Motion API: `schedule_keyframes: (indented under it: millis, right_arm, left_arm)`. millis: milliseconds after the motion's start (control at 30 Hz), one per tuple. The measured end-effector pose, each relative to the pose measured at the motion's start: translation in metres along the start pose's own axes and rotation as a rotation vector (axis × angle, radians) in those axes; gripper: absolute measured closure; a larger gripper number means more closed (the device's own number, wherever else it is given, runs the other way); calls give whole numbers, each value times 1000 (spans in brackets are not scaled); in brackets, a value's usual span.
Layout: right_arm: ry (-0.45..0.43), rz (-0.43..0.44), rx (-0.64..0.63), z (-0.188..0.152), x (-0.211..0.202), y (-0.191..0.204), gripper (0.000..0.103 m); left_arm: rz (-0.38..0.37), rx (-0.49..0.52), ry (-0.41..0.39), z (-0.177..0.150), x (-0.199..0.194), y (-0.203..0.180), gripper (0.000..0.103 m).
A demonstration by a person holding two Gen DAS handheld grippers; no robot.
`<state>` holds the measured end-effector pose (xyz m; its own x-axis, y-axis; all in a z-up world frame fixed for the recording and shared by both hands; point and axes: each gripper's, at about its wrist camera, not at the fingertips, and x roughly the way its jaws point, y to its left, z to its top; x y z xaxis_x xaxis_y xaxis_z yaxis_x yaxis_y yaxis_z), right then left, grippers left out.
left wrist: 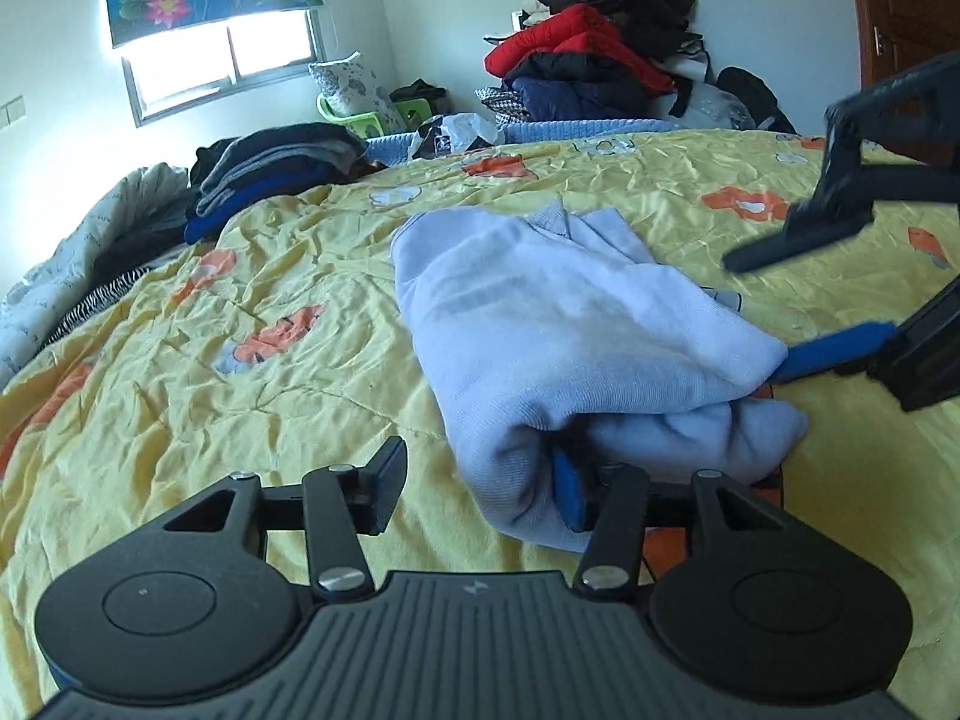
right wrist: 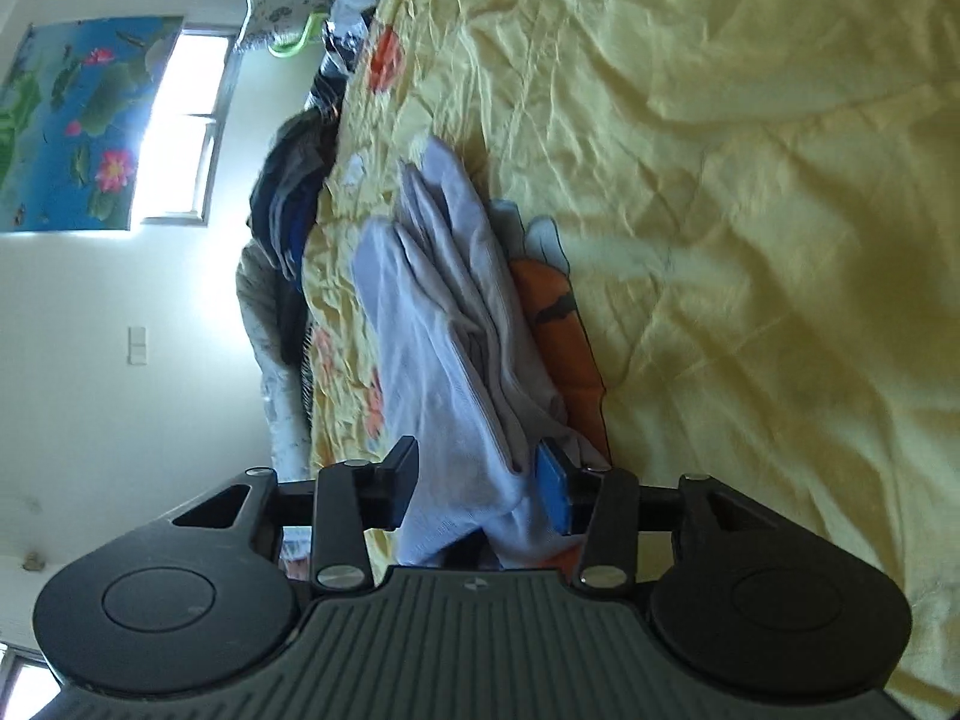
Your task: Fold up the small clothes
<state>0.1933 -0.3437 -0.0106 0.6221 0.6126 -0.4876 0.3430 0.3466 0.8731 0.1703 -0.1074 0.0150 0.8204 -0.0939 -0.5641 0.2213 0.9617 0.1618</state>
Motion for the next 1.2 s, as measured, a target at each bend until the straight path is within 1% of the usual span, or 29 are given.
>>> schedule_keyframes:
  millis: [67,133,200,300,333,367,433,500,533,600,667,733,800,867,900,933,967,1000,1033,1067,1133,1167,1200]
  right_arm:
    - [-5,4,1,4,0,1,58]
    - [29,6,17,6,8,0,58]
    - [54,5,23,3,18,1,59]
    - [58,-2,-17,-2,27,7,71]
    - [49,-8,-26,-3,28,9,86]
    - [39,-9,-34,-3,29,10,91]
    - [13,-8,-52,-2,29,10,94]
    - [-18,-6,-73,-3,23,14,94]
    - [-26,10,-86,-4,19,18,95]
    - [-56,37,-118,-9,1,24,95]
    - [-52,59,-91,-13,-7,9,95]
    - [-37,-14,-41,-16,-2,-15,95]
    - [-22,-20,-28,-21,4,-25,95]
    - [-31,-32,-47,-20,10,-25,95]
    - [-23,-37,-40,-18,13,-25,95]
    - [-8,-38,-30,-16,16,-25,93]
    - [14,-39,-23,-14,17,-24,86]
    - [36,-60,-25,-12,17,-21,81]
    - [44,-69,-28,-9,14,-19,72]
    - [39,-62,-35,-4,8,-14,65]
    - [-46,-32,-39,10,-10,-6,58]
    - [-97,10,-45,22,-18,1,53]
    - [-114,42,-54,35,-18,11,50]
  left_arm:
    - [7,-1,-2,0,0,0,50]
    - [10,-1,-6,-1,0,0,48]
    - [13,-12,-6,-2,0,1,44]
    - [13,-31,-2,-2,0,4,43]
    - [14,-33,-2,-1,0,4,43]
    - [16,-38,-5,-1,-1,4,43]
    - [12,-56,-13,1,-3,6,47]
    - [-25,-85,-6,4,-4,8,77]
    - [-28,-92,3,5,-4,7,77]
    - [-35,-75,14,3,-3,5,79]
    - [-39,-57,19,-3,-1,3,79]
    - [-31,-49,6,-5,-1,0,79]
    - [-30,-59,12,-4,0,-1,79]
    - [-39,-67,14,-4,0,1,78]
    - [-39,-55,14,-4,0,2,78]
    - [-41,-39,19,-3,-1,2,78]
    - [-49,-22,26,-1,-4,3,78]
    - [-61,-9,30,0,-9,5,76]
    - [-79,0,24,0,-17,9,76]
    - [-100,7,5,0,-27,13,75]
    - [-161,26,-66,0,-51,21,75]
    - [-185,27,-103,2,-60,23,75]
    - [-207,30,-140,6,-65,22,75]
